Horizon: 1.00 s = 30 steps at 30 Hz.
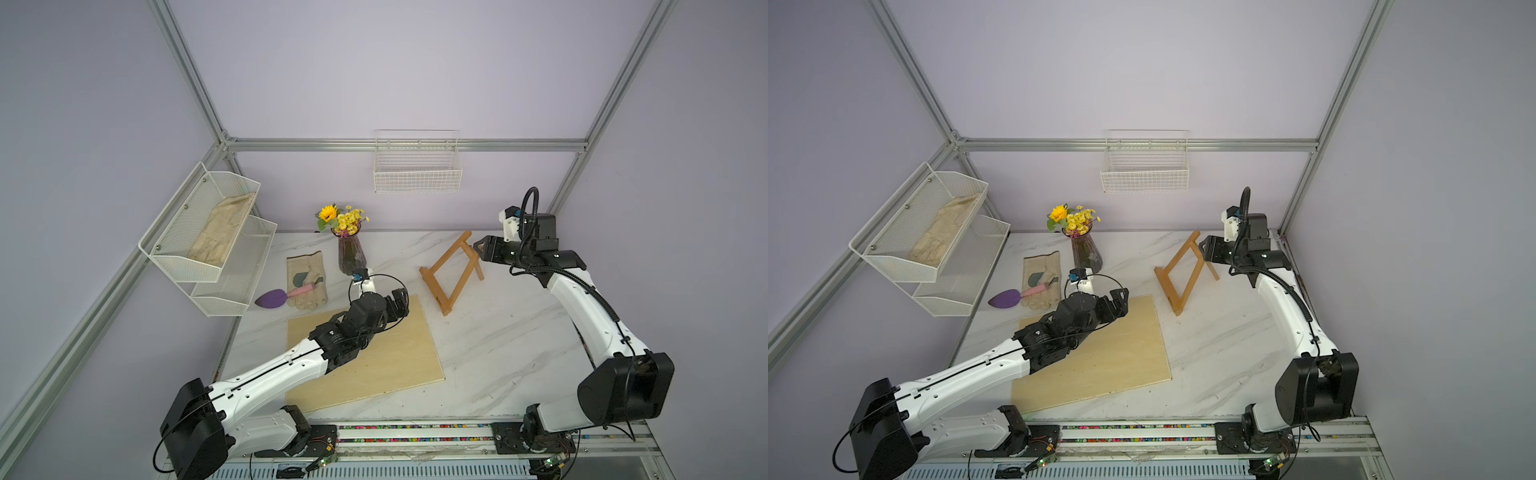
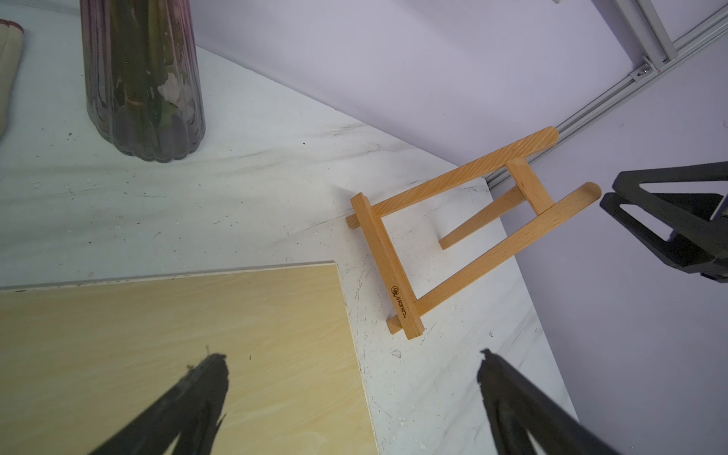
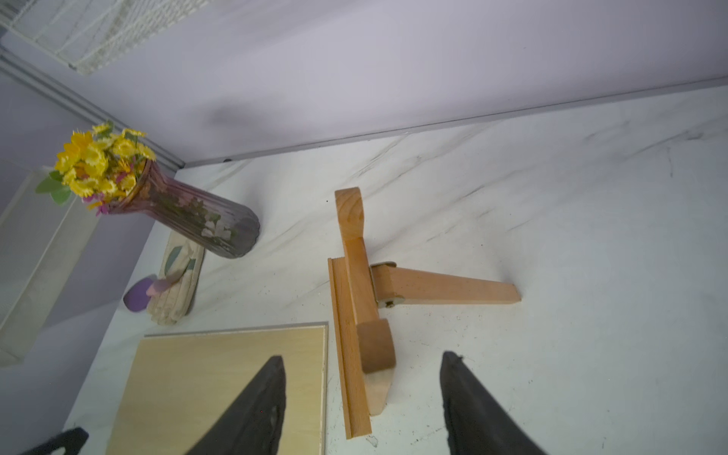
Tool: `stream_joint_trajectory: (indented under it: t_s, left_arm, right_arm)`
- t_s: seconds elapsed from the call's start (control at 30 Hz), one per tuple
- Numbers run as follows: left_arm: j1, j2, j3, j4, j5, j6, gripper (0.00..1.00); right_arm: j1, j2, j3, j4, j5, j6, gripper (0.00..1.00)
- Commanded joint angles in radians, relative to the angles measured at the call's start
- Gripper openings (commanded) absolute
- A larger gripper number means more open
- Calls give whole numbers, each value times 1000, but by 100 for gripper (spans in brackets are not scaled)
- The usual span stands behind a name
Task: Assemble the easel
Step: Place the easel at the center of the board, then adjust the easel at the center of the board.
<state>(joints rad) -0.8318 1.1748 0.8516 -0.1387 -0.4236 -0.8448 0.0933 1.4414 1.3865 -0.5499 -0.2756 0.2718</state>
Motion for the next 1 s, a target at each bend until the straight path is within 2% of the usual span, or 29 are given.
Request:
stream_joint_trajectory:
  t_s: [0.0, 0.07, 0.3, 0.43, 0.53, 0.73, 0.97]
  left_arm:
    - [-1, -41, -20, -7, -24, 7, 100]
    - [-1, -51, -20, -15, -29, 12, 100]
    - [-1, -71, -20, -50, -50, 27, 100]
    - [-1, -73, -22, -61, -56, 27, 100]
    - [0, -72, -26, -63, -65, 27, 100]
    - [2, -70, -26, -77, -67, 25, 100]
    - [20, -80, -29, -142, -75, 6, 100]
  right_arm:
    - [56, -65, -41, -11, 144, 163, 65]
    - [109, -101, -54, -25, 214, 216, 65]
    - [277, -35, -107, 33, 241, 309, 65]
    - [288, 25, -129, 93, 198, 339, 65]
    - [291, 57, -144, 132, 215, 337, 65]
    - [291, 88, -159, 125, 301, 293, 69]
    - [275, 58, -194, 102, 419, 284, 76]
